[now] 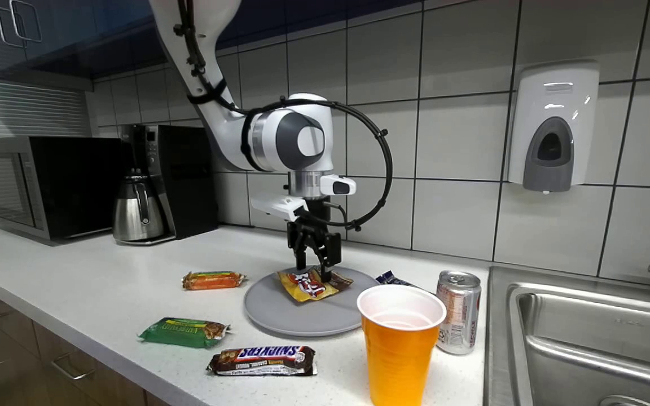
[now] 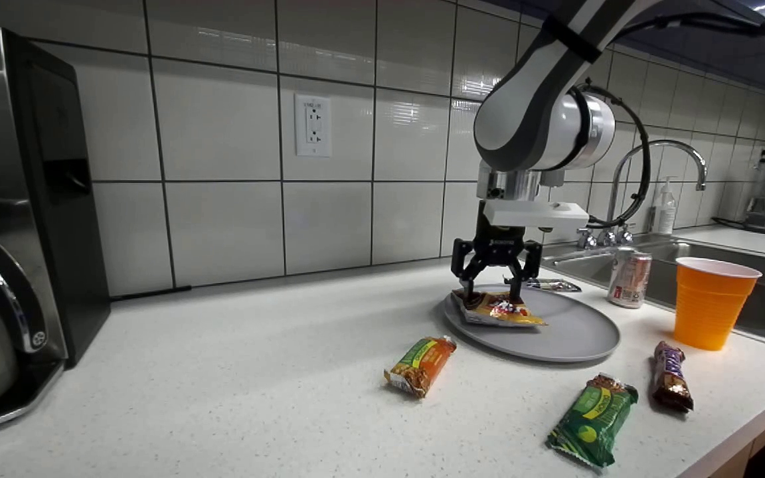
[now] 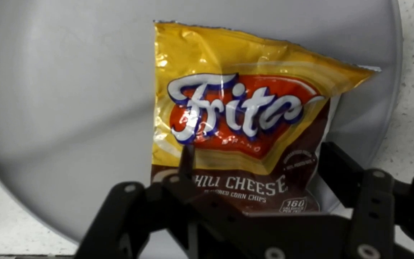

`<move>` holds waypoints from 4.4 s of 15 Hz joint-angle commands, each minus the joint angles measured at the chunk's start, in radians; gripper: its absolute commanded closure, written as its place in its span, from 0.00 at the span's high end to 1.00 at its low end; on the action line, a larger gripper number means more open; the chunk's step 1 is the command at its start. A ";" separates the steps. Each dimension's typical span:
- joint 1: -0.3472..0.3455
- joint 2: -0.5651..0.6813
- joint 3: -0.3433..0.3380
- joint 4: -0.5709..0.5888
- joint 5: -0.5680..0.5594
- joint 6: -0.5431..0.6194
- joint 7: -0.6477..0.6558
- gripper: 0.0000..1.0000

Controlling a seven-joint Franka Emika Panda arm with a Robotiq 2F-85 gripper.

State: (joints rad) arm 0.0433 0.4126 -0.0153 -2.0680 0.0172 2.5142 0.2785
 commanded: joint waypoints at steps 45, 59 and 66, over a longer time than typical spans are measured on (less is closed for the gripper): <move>0.218 -0.183 0.080 -0.068 -0.190 -0.036 0.169 0.00; 0.318 -0.016 0.089 0.093 -0.194 -0.049 0.166 0.00; 0.353 0.061 0.082 0.182 -0.190 -0.045 0.162 0.00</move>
State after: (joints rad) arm 0.3827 0.4352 0.0704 -1.9538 -0.1548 2.5060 0.4168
